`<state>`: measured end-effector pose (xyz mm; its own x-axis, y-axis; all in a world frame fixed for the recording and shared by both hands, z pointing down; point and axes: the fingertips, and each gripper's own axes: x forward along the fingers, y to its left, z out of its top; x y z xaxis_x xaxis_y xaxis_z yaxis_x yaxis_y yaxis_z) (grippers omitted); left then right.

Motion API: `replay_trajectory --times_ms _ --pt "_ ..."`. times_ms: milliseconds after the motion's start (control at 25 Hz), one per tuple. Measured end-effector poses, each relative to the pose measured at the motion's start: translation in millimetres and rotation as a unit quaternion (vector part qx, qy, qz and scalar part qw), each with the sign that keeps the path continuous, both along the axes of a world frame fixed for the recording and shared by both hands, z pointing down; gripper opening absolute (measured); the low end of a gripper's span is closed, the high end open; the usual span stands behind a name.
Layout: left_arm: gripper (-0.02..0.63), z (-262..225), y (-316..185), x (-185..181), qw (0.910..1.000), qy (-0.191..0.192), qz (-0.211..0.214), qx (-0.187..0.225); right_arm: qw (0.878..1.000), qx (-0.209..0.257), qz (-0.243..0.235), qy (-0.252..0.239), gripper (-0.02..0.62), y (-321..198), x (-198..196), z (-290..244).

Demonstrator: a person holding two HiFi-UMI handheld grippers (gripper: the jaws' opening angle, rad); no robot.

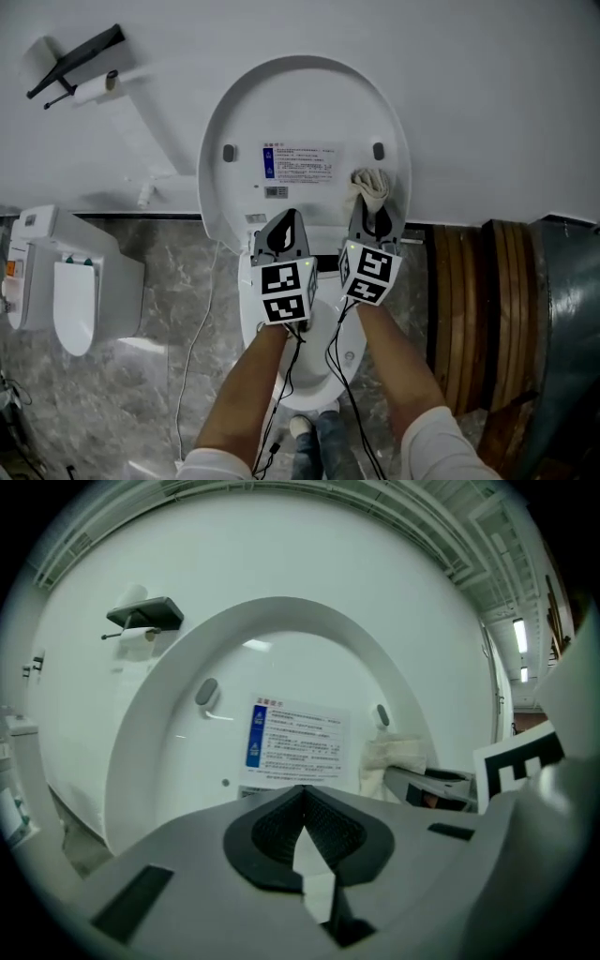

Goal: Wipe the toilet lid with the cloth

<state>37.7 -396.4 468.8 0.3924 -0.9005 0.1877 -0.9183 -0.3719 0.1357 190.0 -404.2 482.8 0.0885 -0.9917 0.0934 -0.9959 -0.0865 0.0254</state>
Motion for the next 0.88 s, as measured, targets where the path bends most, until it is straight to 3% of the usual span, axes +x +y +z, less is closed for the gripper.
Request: replay_trajectory --times_ms 120,240,360,480,680,880 --pt "0.012 15.6 4.7 -44.9 0.9994 -0.007 -0.033 -0.010 0.996 0.012 -0.091 0.018 0.087 1.1 -72.0 6.8" --pt "0.012 28.4 12.8 -100.3 0.9976 -0.037 -0.058 0.000 0.985 0.017 -0.169 0.017 0.087 -4.5 -152.7 18.5" --pt "0.011 44.4 27.1 -157.1 0.9941 -0.064 -0.088 -0.002 0.976 0.004 -0.215 0.010 0.087 -9.9 -221.4 41.9" --pt "0.012 57.3 39.6 -199.2 0.9904 -0.057 -0.125 -0.015 0.972 -0.019 -0.232 0.009 0.087 -20.0 -264.2 64.4" --pt "0.012 59.9 48.2 -222.7 0.9885 -0.055 -0.140 -0.017 0.978 -0.042 -0.205 0.011 0.087 -37.0 -263.7 75.0" --pt "0.012 64.7 44.7 -186.4 0.9915 -0.024 -0.125 -0.029 0.990 -0.032 -0.138 0.012 0.087 -28.1 -178.1 72.5"
